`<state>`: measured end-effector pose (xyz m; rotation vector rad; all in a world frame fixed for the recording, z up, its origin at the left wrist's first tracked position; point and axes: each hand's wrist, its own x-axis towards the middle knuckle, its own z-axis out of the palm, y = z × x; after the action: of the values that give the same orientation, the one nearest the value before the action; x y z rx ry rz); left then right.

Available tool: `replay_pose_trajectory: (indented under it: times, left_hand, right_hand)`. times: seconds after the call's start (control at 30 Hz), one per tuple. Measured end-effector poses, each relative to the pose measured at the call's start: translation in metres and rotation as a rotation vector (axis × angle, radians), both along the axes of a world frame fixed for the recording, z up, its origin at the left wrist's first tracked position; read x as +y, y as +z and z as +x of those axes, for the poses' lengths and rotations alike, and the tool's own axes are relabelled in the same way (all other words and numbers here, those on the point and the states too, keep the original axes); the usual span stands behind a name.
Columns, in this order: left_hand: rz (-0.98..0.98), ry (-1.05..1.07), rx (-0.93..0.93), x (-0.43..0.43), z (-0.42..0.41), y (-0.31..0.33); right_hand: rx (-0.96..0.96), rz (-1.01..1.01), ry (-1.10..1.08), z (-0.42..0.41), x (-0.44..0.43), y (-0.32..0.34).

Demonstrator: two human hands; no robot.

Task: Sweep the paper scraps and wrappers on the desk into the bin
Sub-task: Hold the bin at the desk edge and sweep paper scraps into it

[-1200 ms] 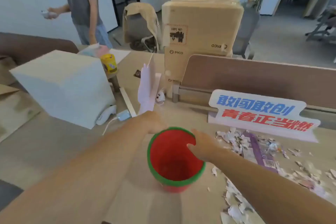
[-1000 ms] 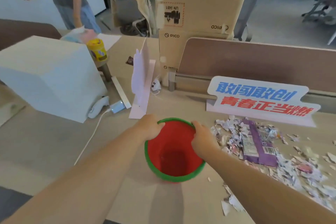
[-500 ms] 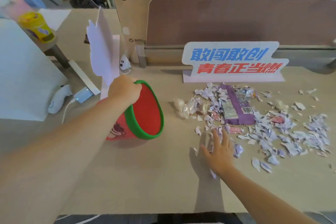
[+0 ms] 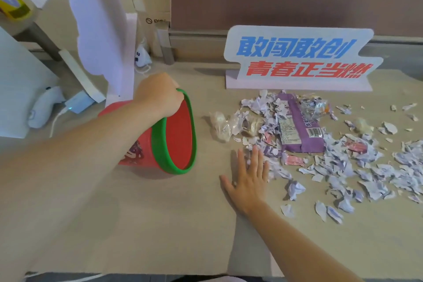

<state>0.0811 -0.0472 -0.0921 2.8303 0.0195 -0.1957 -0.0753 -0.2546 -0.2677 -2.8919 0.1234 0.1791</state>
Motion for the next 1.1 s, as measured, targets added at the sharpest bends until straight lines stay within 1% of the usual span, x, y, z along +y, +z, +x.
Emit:
replay_pose_trajectory:
  times: [0.1, 0.23, 0.33, 0.4, 0.43, 0.53, 0.67, 0.77, 0.8, 0.87, 0.93, 0.97, 1.03, 1.07, 1.1]
  left_hand:
    - [-0.007, 0.005, 0.025, 0.005, 0.006, -0.002]
    - [-0.064, 0.048, 0.056, 0.014, 0.019, 0.001]
    - [-0.093, 0.069, 0.084, 0.022, 0.030, 0.006]
    - [-0.103, 0.070, 0.109, 0.024, 0.035, 0.008]
    - [-0.105, 0.076, 0.115, 0.026, 0.038, 0.007]
    - [-0.125, 0.105, 0.115, 0.031, 0.046, 0.004]
    - [-0.158, 0.107, 0.112, 0.033, 0.048, 0.002]
    - [-0.198, 0.107, 0.135, 0.030, 0.044, -0.001]
    - [-0.210, 0.109, 0.131, 0.029, 0.043, -0.002]
    - [-0.225, 0.111, 0.125, 0.028, 0.040, -0.003]
    - [-0.217, 0.100, 0.123, 0.026, 0.037, -0.003]
    - [-0.212, 0.098, 0.121, 0.025, 0.037, -0.003]
    - [-0.205, 0.101, 0.113, 0.024, 0.036, -0.004]
    - [-0.200, 0.097, 0.115, 0.023, 0.036, -0.004]
    - [-0.194, 0.089, 0.119, 0.022, 0.036, -0.004]
  right_hand:
    - [-0.044, -0.048, 0.075, 0.032, 0.008, 0.003]
    - [-0.094, -0.111, 0.211, 0.079, 0.022, 0.009]
    - [-0.093, -0.087, 0.314, 0.115, 0.027, 0.012]
    - [-0.015, -0.006, 0.349, 0.128, 0.027, 0.012]
    - [-0.005, 0.028, 0.345, 0.132, 0.028, 0.011]
    - [-0.066, 0.060, 0.286, 0.139, 0.029, 0.010]
    - [-0.224, 0.195, 0.230, 0.149, 0.029, 0.006]
    - [-0.156, 0.274, 0.211, 0.154, 0.028, 0.007]
    - [-0.136, 0.278, 0.178, 0.156, 0.028, 0.010]
    - [-0.089, 0.332, 0.044, 0.159, 0.026, 0.021]
    - [-0.158, 0.441, -0.070, 0.154, 0.029, 0.039]
    - [-0.224, 0.484, -0.073, 0.147, 0.035, 0.050]
    - [-0.310, 0.574, 0.024, 0.127, 0.054, 0.070]
    - [-0.302, 0.625, 0.117, 0.116, 0.065, 0.078]
    - [-0.255, 0.654, 0.220, 0.107, 0.074, 0.083]
